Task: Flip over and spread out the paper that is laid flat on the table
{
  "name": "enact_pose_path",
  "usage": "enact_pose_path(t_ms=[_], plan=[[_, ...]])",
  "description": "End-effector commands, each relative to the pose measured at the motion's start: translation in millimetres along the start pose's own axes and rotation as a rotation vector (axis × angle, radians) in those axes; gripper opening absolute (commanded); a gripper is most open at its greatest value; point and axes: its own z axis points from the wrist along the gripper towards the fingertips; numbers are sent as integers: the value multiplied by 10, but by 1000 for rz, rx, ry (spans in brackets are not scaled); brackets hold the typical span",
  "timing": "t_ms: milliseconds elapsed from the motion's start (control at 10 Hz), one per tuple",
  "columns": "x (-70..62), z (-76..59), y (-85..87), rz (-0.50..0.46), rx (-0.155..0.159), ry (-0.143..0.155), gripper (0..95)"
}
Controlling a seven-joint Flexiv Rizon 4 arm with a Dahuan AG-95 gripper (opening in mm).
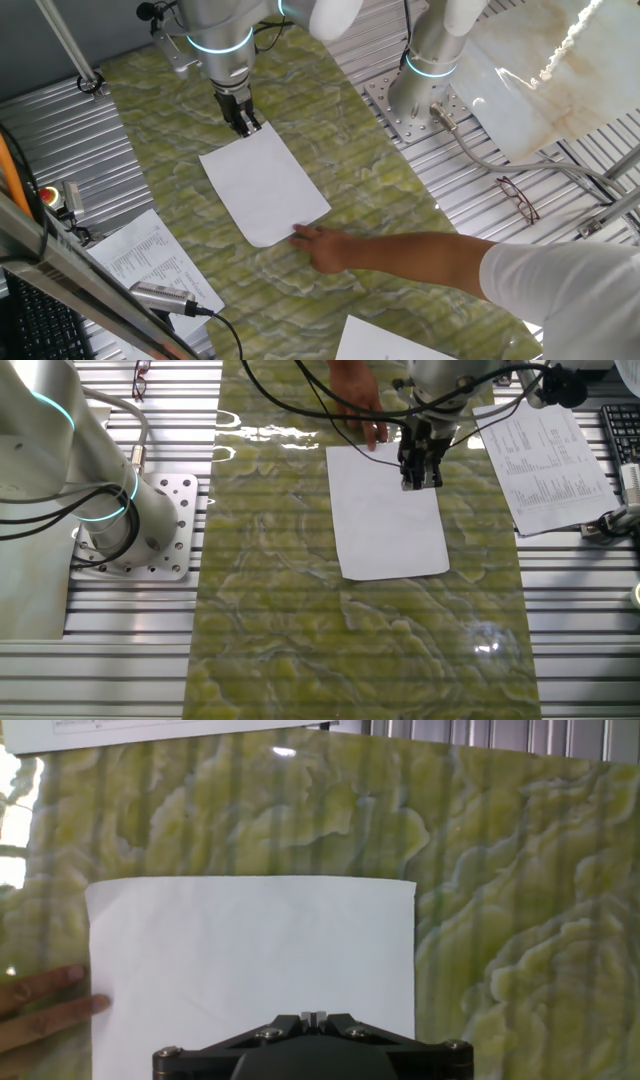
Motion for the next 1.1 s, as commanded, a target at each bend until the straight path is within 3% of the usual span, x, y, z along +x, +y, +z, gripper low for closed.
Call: enact_pose_path(t_ms=[100, 300, 600, 900, 1100], plan=[[-12, 7, 1, 2, -12, 5, 0], [-12, 7, 1, -12, -23, -14, 0], [-12, 7, 1, -22, -19, -17, 0], [-12, 7, 1, -46, -28, 31, 0], [-12, 7, 1, -46, -28, 22, 0]])
